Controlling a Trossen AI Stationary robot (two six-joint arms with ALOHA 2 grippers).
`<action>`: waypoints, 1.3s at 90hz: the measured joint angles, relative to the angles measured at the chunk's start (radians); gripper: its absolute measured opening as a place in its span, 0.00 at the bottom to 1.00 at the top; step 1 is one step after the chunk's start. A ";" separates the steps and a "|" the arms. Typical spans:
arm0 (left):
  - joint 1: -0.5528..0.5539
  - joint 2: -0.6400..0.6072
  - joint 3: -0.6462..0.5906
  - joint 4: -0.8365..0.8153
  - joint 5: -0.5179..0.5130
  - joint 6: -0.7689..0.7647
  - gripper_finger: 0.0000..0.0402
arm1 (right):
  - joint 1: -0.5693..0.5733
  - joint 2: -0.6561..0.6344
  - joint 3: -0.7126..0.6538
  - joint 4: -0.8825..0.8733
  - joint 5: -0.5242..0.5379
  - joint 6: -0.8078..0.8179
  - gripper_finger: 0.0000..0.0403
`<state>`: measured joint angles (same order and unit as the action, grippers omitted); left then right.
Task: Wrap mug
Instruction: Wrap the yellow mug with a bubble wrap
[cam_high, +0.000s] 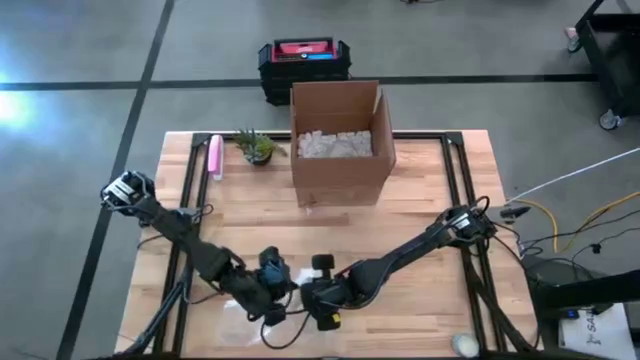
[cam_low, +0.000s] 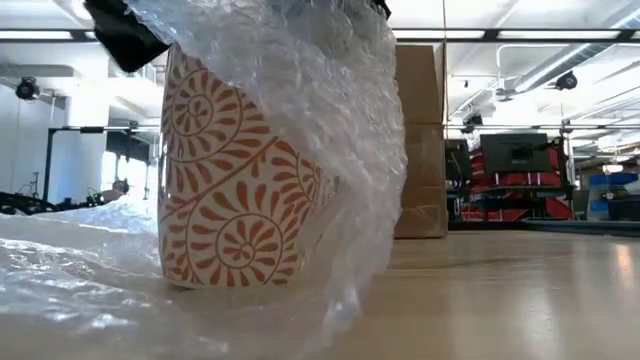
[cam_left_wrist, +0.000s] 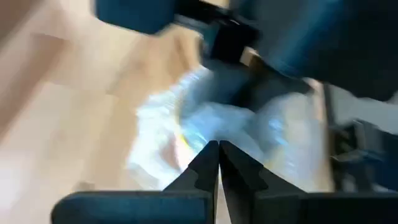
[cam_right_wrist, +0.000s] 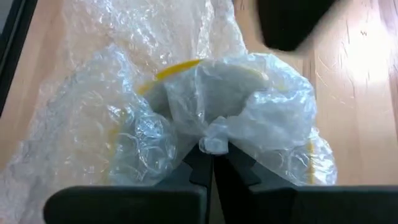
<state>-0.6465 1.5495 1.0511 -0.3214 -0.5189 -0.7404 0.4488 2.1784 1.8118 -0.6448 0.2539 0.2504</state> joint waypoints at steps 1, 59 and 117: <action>0.002 0.004 0.000 0.002 -0.001 0.000 0.00 | 0.000 0.000 0.000 0.000 0.000 0.000 0.00; 0.024 0.122 -0.011 0.149 0.057 0.074 0.00 | 0.004 -0.049 0.152 -0.169 0.001 -0.005 0.00; -0.149 0.055 0.246 -0.652 0.179 -0.289 0.01 | 0.008 0.017 0.094 -0.154 0.008 0.046 0.00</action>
<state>-0.7952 1.6049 1.2970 -0.9733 -0.3397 -1.0290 0.4571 2.1952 1.9060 -0.7985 0.2623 0.2965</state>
